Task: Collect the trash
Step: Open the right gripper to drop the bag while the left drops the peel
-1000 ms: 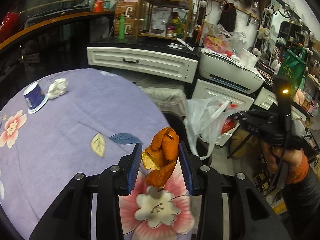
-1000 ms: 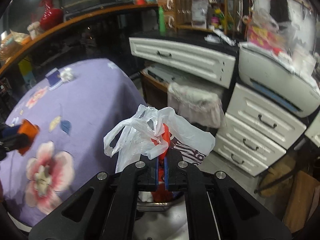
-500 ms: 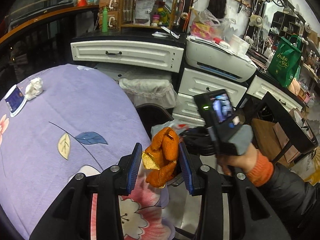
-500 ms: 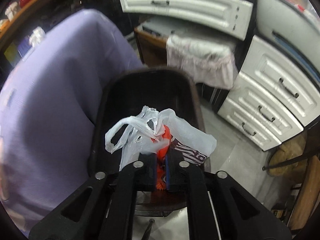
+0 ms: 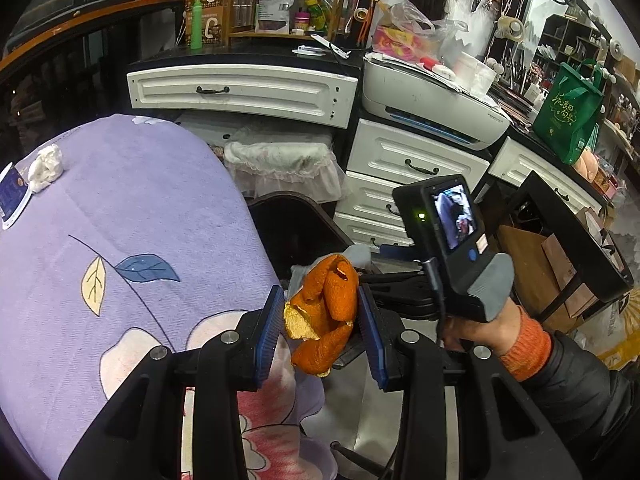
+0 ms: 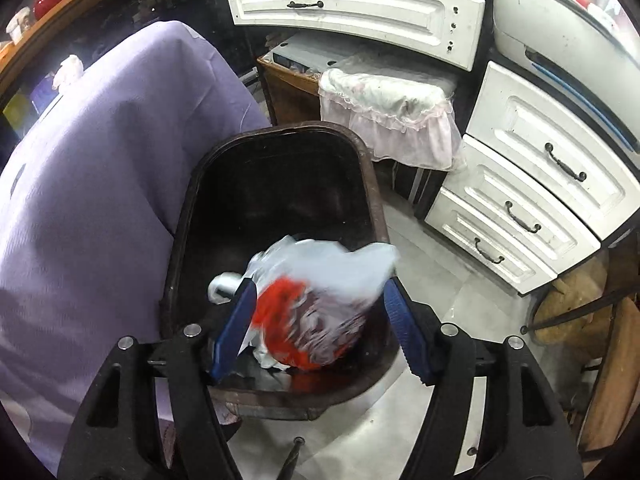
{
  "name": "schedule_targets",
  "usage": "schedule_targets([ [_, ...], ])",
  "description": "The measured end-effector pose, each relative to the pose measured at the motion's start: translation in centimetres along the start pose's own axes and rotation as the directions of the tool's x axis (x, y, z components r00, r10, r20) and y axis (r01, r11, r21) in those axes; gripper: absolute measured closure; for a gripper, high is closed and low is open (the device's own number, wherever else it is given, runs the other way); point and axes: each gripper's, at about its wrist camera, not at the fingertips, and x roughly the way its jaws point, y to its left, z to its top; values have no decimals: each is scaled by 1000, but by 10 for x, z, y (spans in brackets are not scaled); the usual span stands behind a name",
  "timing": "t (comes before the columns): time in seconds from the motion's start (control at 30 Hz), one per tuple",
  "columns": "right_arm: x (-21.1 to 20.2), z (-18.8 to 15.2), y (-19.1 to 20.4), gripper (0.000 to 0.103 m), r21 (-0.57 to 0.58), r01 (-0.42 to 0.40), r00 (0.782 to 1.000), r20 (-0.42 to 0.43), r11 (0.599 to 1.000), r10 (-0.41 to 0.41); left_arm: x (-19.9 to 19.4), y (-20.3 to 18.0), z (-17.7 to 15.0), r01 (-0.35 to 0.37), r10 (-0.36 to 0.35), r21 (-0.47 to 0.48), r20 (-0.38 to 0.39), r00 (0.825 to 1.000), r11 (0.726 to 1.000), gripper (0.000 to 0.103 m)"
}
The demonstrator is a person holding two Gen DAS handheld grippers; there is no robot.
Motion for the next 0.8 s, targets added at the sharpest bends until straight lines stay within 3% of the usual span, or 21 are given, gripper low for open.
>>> schedule_targets([
  [0.2,-18,-9,-6,36,8,19,1000,17,1000,-20,4,0,1,-4,4,0,-9,1000,1000,66],
  [0.4,-52,-24,-12,33,48,14,996,87,999,-18,17,-6,4,12,-12,7,-38,999,1000,66],
  [0.8,-104,-57,-31,31,136,11,982,183,991,-36,75,-27,23,23,-21,13,-149,989,1000,66],
])
